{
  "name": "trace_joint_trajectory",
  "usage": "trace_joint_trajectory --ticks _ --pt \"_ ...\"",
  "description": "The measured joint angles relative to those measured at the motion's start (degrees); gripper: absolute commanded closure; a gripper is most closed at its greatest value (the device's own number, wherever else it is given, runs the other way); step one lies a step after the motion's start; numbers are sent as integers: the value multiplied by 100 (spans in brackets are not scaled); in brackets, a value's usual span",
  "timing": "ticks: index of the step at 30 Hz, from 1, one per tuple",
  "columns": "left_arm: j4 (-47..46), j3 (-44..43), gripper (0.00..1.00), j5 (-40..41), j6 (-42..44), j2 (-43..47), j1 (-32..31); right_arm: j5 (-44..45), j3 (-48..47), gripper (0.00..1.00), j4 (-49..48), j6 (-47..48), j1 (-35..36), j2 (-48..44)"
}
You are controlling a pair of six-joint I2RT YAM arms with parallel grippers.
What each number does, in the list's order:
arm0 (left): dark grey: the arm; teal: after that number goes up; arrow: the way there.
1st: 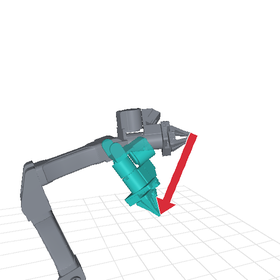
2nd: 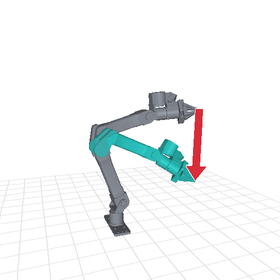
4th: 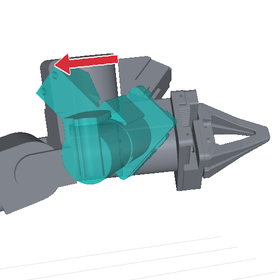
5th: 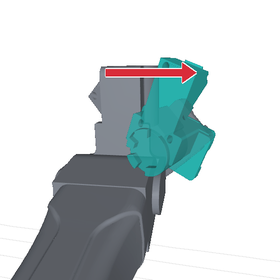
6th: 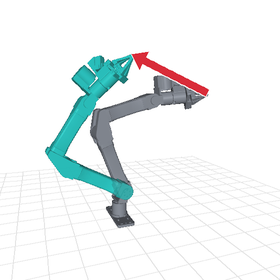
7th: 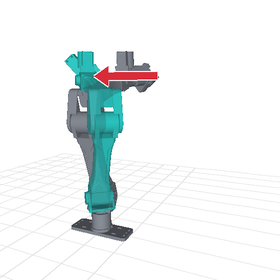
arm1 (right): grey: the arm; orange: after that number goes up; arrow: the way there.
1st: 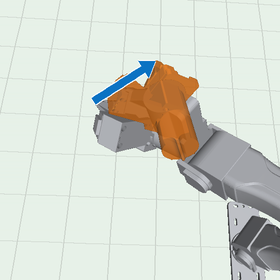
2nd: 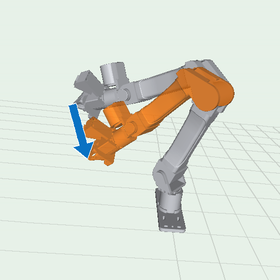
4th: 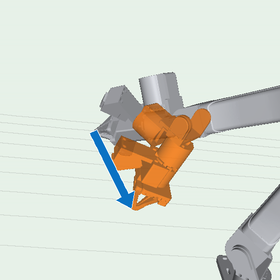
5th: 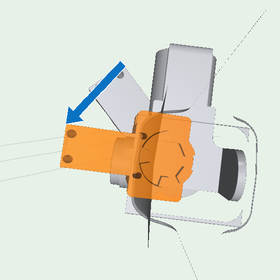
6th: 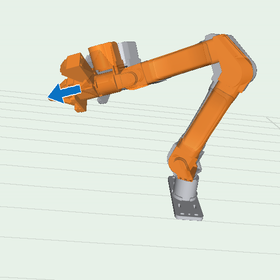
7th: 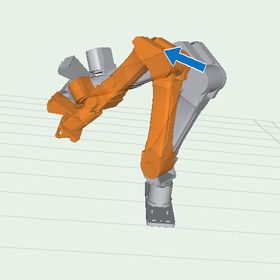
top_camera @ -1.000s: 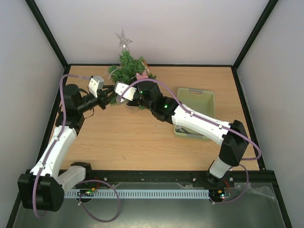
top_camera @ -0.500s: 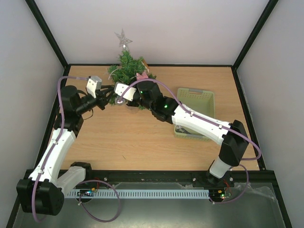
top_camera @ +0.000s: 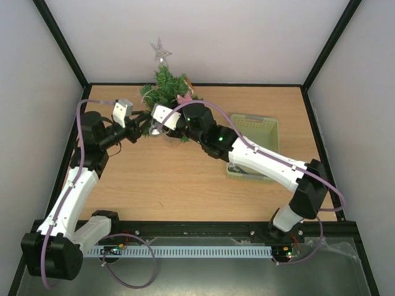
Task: Decorate the small christmas tree
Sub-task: Hang the decoration item on the Christmas tree.
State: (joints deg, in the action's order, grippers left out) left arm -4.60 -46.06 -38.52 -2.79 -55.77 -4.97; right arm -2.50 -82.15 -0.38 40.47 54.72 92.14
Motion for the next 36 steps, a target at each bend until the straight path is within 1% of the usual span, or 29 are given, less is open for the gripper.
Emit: trace_joint_trajectory --ticks 2,3,5,7,8,9,10,11,17,20,22,25,27,30,32,34,36 --pt "61 -7 60 61 -4 15 -2 11 20 55 31 -96 -2 -114" --pt "111 -17 57 107 -20 33 -4 22 44 52 37 -160 0 -192" --pt "205 -66 47 188 -33 68 -17 61 155 47 39 -291 0 -391" --pt "310 -151 37 299 -111 140 -26 133 426 38 0 -501 0 -706" --pt "352 -190 31 350 -125 195 -26 173 623 31 -39 -664 -2 -905" --pt "396 -223 23 407 -120 258 -28 212 748 23 -35 -828 -2 -1047" --pt "470 -269 6 474 -177 348 -35 289 966 3 -76 -1073 -2 -1272" --pt "564 -317 1 573 -205 468 -42 376 1141 1 -81 -1394 0 -1471" --pt "1248 -479 0 1062 -262 1294 -55 1045 2463 2 33 -3191 -2 -3021" --pt "1488 -393 0 1276 -319 1740 -63 1591 2909 2 321 -3849 -2 -3578" --pt "1486 -186 0 1486 -492 2114 -66 2052 3034 2 603 -4308 -37 -3753" --pt "1453 275 0 1814 -927 2702 -66 2435 3021 2 1084 -5029 -297 -3729" --pt "1458 533 0 1998 -1231 2848 -66 2483 3012 2 1325 -5401 -573 -3617" --pt "1665 651 0 2149 -1325 2632 -66 2306 3047 2 1598 -5851 -1115 -3375" --pt "1799 649 0 2203 -1226 2417 -66 2033 3110 2 1718 -6192 -1613 -3204" --pt "1930 651 0 2201 -1126 2293 -79 1685 3193 2 1849 -6566 -2258 -2988" --pt "1906 730 1 2079 -1069 2264 -98 1443 3276 2 1987 -6902 -2787 -2726"
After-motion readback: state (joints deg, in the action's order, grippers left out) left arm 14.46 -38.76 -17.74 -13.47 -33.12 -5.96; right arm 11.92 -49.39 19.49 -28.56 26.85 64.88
